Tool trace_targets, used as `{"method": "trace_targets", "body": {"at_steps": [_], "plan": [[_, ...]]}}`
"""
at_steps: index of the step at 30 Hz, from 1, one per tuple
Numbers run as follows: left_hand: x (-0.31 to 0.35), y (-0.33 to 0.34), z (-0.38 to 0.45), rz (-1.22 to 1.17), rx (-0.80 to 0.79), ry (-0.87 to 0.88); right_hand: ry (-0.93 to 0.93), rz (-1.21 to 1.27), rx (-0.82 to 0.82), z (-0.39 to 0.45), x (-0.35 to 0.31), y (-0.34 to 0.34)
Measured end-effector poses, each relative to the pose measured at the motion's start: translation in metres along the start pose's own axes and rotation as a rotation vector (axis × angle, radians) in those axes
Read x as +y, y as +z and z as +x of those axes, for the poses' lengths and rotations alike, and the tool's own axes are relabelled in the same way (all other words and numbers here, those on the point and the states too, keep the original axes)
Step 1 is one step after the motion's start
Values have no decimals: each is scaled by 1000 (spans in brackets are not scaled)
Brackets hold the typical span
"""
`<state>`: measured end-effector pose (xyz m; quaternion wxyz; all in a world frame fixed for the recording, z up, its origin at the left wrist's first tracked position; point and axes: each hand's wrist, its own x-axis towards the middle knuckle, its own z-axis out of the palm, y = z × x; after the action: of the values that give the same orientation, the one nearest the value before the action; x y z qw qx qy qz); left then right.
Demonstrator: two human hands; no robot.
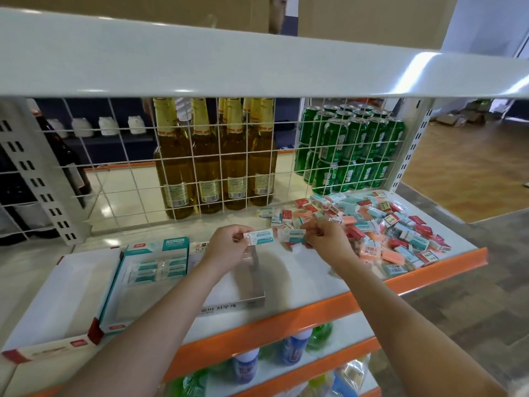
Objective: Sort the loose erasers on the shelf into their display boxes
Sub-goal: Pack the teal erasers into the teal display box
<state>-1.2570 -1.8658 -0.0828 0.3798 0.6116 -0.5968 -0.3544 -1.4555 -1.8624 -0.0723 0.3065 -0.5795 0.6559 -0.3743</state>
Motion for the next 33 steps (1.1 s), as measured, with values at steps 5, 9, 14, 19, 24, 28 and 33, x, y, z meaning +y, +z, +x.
{"method": "trace_targets", "body": {"at_steps": [5, 9, 14, 19, 24, 28, 33], "plan": [[-20, -45, -5, 156, 133, 25, -16, 18, -35, -1, -29, 38], [-33, -85, -14, 186, 205, -9, -28, 45, -87, -6, -52, 74], [-54, -130, -30, 219, 200, -13, -60, 66, -201, -16, -74, 114], [-71, -153, -40, 257, 179, -50, -84, -17, -308, -24, -88, 146], [-83, -161, -46, 368, 123, -56, -84, -114, -380, -32, -93, 166], [-90, -160, -49, 460, 68, -53, -114, -226, -405, -36, -95, 177], [-92, -157, -49, 592, 71, -16, -182, -417, -375, -40, -99, 185]]}}
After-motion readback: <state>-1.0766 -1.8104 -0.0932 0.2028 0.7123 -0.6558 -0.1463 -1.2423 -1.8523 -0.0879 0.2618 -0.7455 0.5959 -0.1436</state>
